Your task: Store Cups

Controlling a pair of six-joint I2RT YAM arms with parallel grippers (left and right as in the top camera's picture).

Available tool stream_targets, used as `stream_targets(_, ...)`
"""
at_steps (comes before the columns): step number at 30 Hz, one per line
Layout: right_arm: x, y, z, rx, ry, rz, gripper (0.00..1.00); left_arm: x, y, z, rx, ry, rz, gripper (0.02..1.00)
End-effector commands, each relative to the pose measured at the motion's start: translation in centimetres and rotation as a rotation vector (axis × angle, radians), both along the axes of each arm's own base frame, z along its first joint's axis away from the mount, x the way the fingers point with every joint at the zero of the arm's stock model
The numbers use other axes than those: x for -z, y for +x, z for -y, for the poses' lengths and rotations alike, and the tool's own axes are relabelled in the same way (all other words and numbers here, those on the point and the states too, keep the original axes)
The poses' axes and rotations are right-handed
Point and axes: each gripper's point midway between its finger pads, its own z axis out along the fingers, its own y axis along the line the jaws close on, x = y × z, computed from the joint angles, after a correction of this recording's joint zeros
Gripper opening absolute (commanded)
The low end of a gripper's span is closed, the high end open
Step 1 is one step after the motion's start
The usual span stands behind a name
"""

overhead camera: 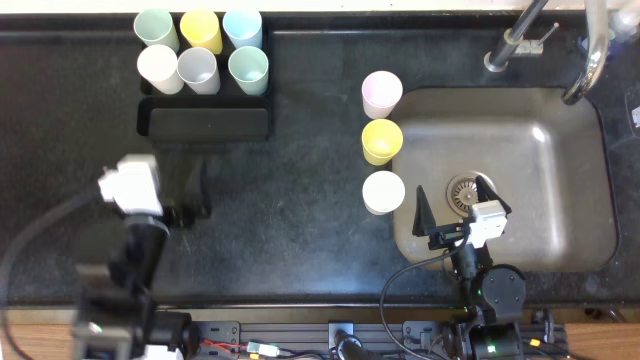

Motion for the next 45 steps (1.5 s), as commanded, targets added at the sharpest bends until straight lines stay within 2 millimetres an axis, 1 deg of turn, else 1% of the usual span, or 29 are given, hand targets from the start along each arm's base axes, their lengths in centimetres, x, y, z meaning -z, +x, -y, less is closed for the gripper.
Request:
stream_targets(1, 0.3, 0.0, 0.1, 0.004, 0.007, 0.001, 0.998, -6.3, 3.5, 2.0, 0.056, 0.0, -0.095, 1.0)
stream_targets(3, 0.3, 0.0, 0.1, 0.004, 0.007, 0.001, 0.998, -7.9, 5.3, 3.7, 0.092, -0.007, -0.165, 1.0)
stream_targets(5, 0.3, 0.0, 0.1, 0.004, 0.007, 0.001, 0.998, -9.1, 7.3, 5.5, 0.112, -0.03, -0.23, 1.0)
stream_targets(8, 0.3, 0.0, 0.1, 0.004, 0.007, 0.001, 0.993, -9.5, 10.1, 9.1, 0.117, -0.076, -0.341, 0.998)
stream_targets(10, 0.3, 0.0, 0.1, 0.004, 0.007, 0.001, 0.998, -9.0, 11.3, 11.9, 0.116, -0.083, -0.416, 1.0)
stream_targets(12, 0.3, 0.0, 0.1, 0.004, 0.007, 0.001, 0.998, -8.0, 12.1, 15.0, 0.1, -0.08, -0.495, 1.0)
stream_targets(16, 0.3, 0.0, 0.1, 0.004, 0.007, 0.001, 0.998, -5.3, 12.8, 20.6, 0.088, -0.046, -0.625, 1.0)
stream_targets(18, 0.3, 0.0, 0.1, 0.004, 0.007, 0.001, 0.996, -3.8, 13.1, 22.9, 0.094, -0.029, -0.679, 1.0)
stream_targets(20, 0.3, 0.0, 0.1, 0.004, 0.007, 0.001, 0.996, -2.2, 13.4, 24.6, 0.085, -0.018, -0.731, 1.0)
stream_targets(24, 0.3, 0.0, 0.1, 0.004, 0.007, 0.001, 0.996, 1.0, 14.0, 26.4, 0.051, 0.002, -0.817, 1.0)
stream_targets(29, 0.3, 0.0, 0.1, 0.004, 0.007, 0.001, 0.998, 5.1, 15.0, 28.3, 0.046, 0.021, -0.881, 1.0)
stream_targets(34, 0.3, 0.0, 0.1, 0.004, 0.007, 0.001, 0.993, 8.4, 16.5, 30.1, 0.052, 0.026, -0.884, 0.991)
stream_targets(39, 0.3, 0.0, 0.1, 0.004, 0.007, 0.0, 0.998, 11.4, 17.1, 30.7, 0.014, 0.006, -0.92, 0.963)
stream_targets(43, 0.3, 0.0, 0.1, 0.004, 0.007, 0.001, 0.998, 13.4, 17.7, 31.5, 0.017, 0.006, -0.925, 0.943)
stream_targets(45, 0.3, 0.0, 0.1, 0.004, 0.007, 0.001, 0.998, 14.1, 17.9, 31.6, 0.013, 0.011, -0.931, 0.915)
